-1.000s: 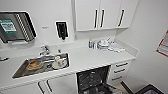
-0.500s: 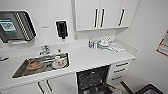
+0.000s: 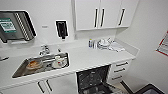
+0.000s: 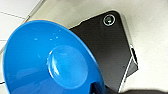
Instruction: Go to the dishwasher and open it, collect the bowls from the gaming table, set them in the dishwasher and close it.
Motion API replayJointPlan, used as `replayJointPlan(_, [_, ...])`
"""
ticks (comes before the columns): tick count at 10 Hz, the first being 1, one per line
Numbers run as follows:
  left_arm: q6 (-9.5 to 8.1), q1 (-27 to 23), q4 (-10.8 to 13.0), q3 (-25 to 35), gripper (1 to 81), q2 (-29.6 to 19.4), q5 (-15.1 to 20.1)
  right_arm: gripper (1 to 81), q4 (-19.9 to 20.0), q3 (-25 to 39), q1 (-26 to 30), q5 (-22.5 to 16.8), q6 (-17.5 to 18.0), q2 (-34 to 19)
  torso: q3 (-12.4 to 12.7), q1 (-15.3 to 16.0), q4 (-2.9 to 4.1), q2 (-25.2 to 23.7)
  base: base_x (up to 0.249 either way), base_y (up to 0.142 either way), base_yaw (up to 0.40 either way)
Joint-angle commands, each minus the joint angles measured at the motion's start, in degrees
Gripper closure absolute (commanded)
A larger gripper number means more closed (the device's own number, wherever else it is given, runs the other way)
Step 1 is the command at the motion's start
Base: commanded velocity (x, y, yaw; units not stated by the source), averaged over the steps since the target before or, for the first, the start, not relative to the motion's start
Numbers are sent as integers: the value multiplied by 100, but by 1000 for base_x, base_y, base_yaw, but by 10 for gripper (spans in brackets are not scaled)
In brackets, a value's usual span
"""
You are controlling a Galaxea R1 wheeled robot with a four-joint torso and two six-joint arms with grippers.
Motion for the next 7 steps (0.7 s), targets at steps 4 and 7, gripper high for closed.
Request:
replayJointPlan(4, [-629,-2018,3,201,811,-54,1363,811,292,473,521,-151,-12,-842,-835,0,0,2,0,0,0])
replayJointPlan(7, [-971,-3029,20,139,811,244,1944,811,283,482,513,-151,-21,-798,-750,4,0,9,0,0,0])
